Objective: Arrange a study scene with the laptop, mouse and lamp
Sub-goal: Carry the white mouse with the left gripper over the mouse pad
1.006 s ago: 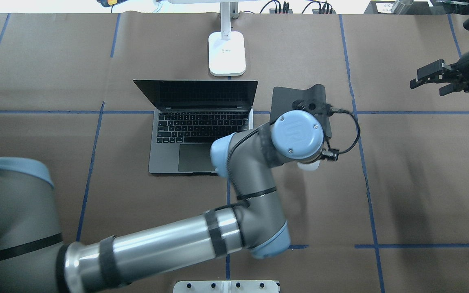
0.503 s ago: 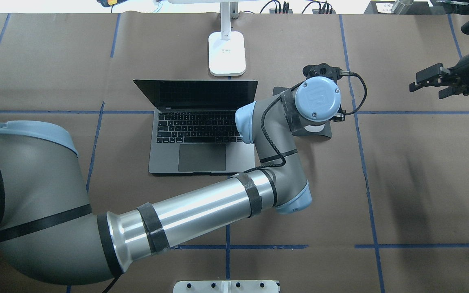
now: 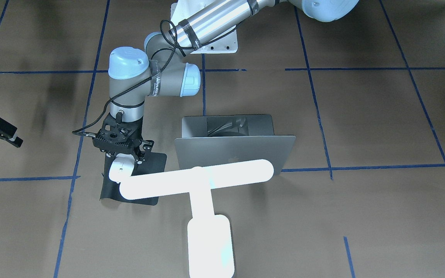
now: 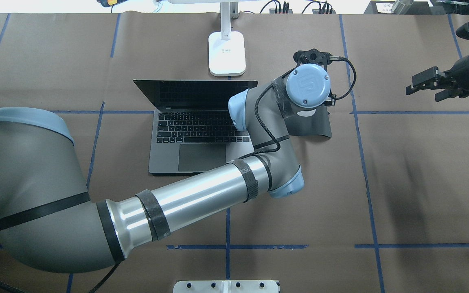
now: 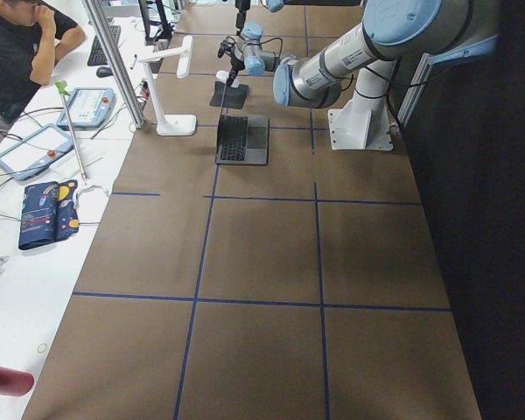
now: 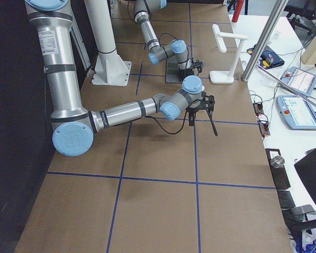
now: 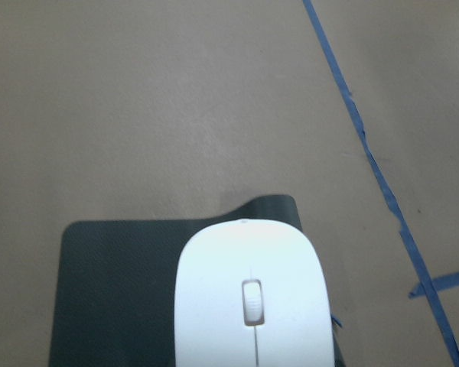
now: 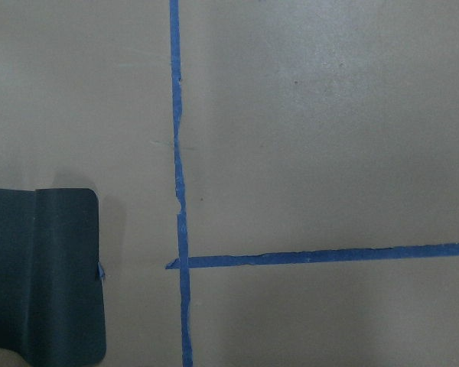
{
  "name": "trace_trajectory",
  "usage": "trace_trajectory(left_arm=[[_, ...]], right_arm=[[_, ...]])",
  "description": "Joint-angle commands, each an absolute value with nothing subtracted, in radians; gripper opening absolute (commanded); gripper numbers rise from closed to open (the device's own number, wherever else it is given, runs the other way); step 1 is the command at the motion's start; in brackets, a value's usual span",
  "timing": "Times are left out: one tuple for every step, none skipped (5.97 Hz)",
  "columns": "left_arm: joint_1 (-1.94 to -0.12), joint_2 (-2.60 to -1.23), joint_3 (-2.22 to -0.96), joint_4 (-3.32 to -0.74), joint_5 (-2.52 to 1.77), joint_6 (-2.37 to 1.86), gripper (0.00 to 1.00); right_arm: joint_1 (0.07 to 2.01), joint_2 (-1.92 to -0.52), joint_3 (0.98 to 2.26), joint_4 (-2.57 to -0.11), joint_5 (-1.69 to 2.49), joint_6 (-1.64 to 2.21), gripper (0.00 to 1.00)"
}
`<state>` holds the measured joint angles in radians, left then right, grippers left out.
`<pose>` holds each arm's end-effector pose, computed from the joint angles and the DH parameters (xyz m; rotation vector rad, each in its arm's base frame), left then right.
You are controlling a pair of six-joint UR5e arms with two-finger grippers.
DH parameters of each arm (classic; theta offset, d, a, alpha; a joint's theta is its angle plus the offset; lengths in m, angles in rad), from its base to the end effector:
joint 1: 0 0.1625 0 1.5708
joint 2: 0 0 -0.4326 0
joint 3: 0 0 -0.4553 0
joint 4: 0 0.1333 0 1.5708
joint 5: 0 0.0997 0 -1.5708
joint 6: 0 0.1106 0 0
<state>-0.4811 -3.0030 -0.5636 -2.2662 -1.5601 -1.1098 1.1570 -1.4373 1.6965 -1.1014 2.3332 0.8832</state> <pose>0.8120 -0.5756 -0.0071 0.5170 0.9941 -0.0239 -0.1993 -0.5954 0.4678 0.1120 -0.9957 0.1520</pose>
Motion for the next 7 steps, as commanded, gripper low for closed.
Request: trace_trajectory(left_arm=[[-0.482, -3.004, -0.554, -2.284, -1.56, -1.132, 1.0], [-0.483, -3.007, -0.555, -2.286, -1.566, -1.156, 1.0], [-0.486, -3.007, -0.566, -2.286, -1.607, -1.169, 1.0], [-0.488, -3.007, -0.577, -2.283, -1.626, -1.221, 1.0], [-0.489, -2.996, -0.648, -2.234, -1.678, -1.242, 1.0], [-0.495, -2.959, -0.783, -2.082, -1.748, -1.249, 1.0], [-0.495, -2.789, -1.094, -1.946, -1.784, -1.249, 1.0]], right_arm=[[1.155, -1.437, 1.703, -1.1, 2.333, 0.884, 1.0], [1.155, -1.437, 1.703, -1.101, 2.333, 0.884, 1.0], [1.154, -1.436, 1.704, -1.101, 2.333, 0.884, 1.0], [1.154, -1.436, 1.703, -1.101, 2.333, 0.884, 1.0], [1.154, -1.437, 1.704, -1.101, 2.333, 0.884, 1.0], [1.154, -1.439, 1.704, -1.101, 2.335, 0.884, 1.0], [1.154, -1.44, 1.703, -1.101, 2.336, 0.882, 1.0]])
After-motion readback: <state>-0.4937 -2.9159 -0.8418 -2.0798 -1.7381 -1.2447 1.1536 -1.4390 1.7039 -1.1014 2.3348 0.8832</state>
